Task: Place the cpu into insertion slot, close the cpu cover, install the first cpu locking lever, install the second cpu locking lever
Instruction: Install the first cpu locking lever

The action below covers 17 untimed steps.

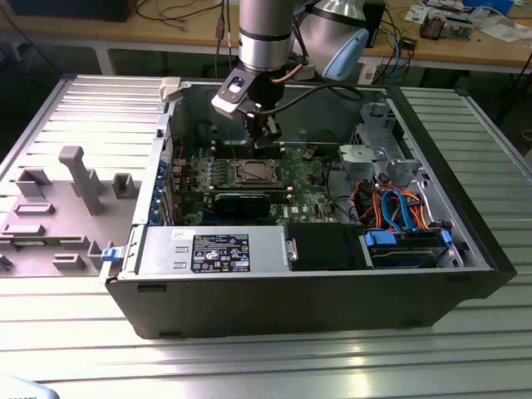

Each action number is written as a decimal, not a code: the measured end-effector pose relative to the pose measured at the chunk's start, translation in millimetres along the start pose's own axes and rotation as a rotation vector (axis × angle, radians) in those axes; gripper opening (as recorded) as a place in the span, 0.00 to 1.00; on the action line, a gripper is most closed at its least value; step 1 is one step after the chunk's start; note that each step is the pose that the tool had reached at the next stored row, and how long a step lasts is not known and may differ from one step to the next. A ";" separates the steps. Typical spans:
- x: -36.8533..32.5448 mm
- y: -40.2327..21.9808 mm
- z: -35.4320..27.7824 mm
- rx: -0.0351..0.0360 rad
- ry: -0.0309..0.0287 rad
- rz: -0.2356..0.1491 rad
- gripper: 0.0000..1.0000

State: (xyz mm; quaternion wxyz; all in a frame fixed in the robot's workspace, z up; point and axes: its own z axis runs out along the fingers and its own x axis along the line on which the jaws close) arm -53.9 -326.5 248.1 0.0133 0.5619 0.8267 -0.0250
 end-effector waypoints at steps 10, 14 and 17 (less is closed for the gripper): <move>0.0 0.0 0.0 -0.0010 -0.0005 -0.019 0.11; 0.0 0.0 0.0 -0.0013 -0.0007 -0.026 0.11; 0.0 0.0 0.0 -0.0015 -0.0008 -0.030 0.11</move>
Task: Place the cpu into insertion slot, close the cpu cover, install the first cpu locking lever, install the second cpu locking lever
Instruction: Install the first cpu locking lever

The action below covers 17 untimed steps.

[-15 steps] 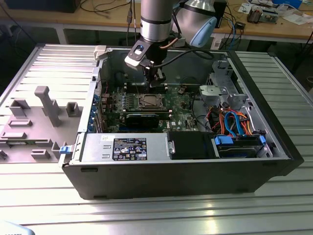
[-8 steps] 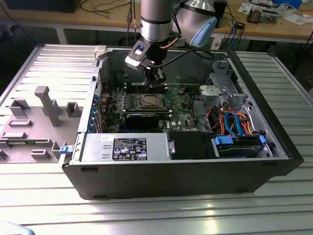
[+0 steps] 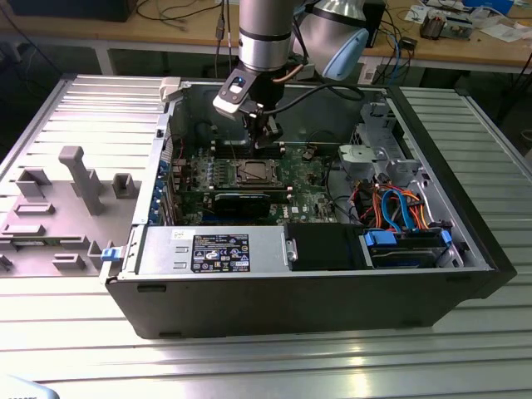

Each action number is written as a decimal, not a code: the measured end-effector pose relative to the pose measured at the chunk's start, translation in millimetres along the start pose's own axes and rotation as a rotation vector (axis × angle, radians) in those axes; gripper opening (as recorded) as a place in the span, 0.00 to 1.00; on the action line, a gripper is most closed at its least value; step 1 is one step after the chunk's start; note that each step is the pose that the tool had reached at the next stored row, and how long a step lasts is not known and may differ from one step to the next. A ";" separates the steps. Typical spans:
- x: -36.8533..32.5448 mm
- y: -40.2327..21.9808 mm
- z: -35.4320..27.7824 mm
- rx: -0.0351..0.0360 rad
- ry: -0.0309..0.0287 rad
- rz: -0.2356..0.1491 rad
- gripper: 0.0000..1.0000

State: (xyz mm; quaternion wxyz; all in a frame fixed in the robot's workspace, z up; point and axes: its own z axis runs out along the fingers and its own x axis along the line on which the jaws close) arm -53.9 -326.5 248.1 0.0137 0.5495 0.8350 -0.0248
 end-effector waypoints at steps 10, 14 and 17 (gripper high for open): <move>0.0 0.0 0.0 -0.0009 -0.0005 -0.018 0.11; 0.0 0.0 0.0 -0.0012 -0.0007 -0.024 0.11; 0.0 0.0 0.0 -0.0014 -0.0007 -0.028 0.11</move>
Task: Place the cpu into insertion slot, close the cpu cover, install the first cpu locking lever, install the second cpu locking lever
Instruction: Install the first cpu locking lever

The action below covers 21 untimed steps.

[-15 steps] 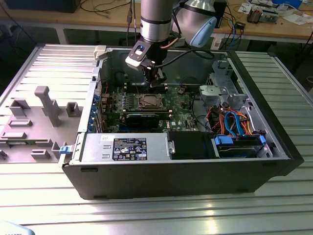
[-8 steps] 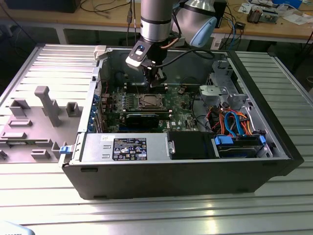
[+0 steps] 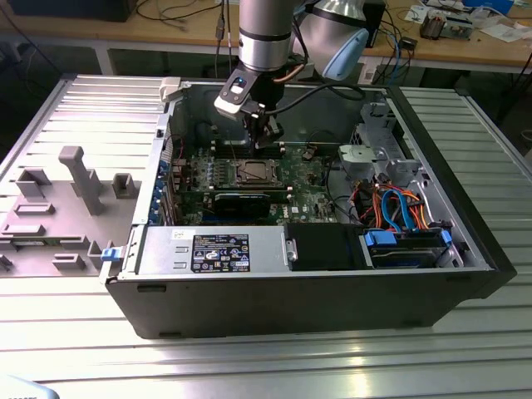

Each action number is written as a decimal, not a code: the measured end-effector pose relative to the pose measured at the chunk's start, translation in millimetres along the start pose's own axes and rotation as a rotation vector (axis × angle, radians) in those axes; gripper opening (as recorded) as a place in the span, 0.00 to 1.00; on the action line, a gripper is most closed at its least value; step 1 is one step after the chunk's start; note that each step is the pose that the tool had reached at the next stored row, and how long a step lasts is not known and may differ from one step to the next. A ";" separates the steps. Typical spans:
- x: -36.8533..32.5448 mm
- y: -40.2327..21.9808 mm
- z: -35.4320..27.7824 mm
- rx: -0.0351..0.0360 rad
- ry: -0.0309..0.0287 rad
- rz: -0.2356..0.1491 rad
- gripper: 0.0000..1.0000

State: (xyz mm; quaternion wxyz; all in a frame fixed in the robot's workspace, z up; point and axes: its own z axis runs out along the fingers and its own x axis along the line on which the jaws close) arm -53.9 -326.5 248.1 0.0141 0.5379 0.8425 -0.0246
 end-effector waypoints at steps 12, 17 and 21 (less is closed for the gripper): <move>0.0 0.0 0.0 -0.0013 -0.0007 -0.027 0.11; 0.0 0.0 0.0 -0.0017 -0.0009 -0.033 0.11; 0.0 0.0 0.0 -0.0019 -0.0010 -0.038 0.11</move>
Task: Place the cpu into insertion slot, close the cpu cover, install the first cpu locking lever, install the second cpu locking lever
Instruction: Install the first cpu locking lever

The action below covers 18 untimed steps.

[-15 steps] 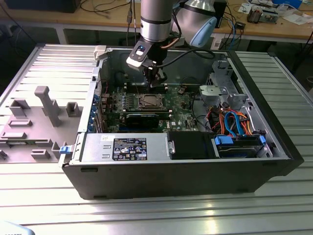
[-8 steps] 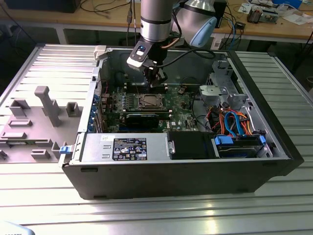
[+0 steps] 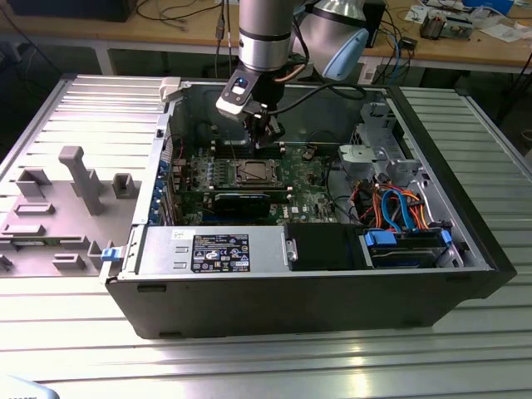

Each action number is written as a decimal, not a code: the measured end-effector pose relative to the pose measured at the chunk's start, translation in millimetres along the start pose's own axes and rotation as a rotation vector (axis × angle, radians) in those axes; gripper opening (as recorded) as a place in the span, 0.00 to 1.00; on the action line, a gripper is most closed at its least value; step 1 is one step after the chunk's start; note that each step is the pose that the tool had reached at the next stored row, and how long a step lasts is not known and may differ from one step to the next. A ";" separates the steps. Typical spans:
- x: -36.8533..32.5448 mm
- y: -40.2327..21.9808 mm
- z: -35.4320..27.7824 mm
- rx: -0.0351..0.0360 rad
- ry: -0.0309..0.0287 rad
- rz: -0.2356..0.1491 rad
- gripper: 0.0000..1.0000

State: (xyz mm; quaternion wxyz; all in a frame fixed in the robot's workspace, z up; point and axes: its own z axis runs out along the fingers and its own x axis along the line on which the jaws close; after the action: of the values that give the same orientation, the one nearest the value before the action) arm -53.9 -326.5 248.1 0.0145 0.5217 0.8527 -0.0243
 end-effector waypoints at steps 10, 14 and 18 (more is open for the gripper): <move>0.0 0.0 0.0 -0.0004 -0.0003 -0.009 0.11; 0.0 0.0 0.0 -0.0006 -0.0003 -0.013 0.11; 0.0 0.0 0.0 -0.0010 -0.0005 -0.019 0.11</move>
State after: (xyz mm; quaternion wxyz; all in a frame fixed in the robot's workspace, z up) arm -53.9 -326.5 248.1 0.0148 0.5135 0.8576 -0.0242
